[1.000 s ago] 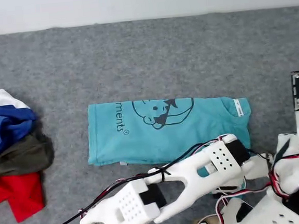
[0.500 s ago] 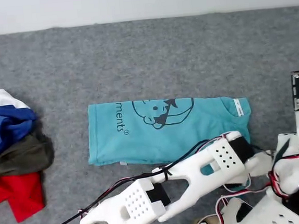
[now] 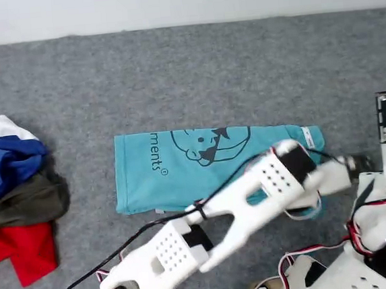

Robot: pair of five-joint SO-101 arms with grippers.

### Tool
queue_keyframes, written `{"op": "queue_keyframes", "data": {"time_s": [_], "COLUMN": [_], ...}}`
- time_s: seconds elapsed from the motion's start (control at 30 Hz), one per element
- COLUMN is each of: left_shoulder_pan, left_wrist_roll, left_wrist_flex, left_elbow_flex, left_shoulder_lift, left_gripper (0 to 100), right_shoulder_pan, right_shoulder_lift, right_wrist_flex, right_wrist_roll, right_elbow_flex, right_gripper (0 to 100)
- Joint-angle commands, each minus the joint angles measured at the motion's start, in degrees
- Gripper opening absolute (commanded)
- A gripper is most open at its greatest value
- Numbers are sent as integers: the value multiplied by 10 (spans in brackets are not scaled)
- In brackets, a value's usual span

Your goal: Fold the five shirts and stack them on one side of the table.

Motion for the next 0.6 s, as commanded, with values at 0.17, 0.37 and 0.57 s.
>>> {"op": "queue_keyframes", "data": {"time_s": [0.17, 0.37, 0.57], "left_shoulder_pan": [-58, -81, -96], "left_wrist_roll": [-43, -57, -66], "left_wrist_flex": [-65, -100, -147], "left_elbow_flex": [-26, -29, -29], "left_shoulder_lift": [-10, 35, 62], "left_gripper": [15, 15, 15], "right_shoulder_pan": [7, 7, 7], "right_shoulder_lift": [2, 6, 7], "right_wrist_flex": [4, 4, 4], "right_wrist_roll": [-5, -5, -5], "right_elbow_flex": [-24, -24, -24], "right_gripper": [12, 12, 12]}}
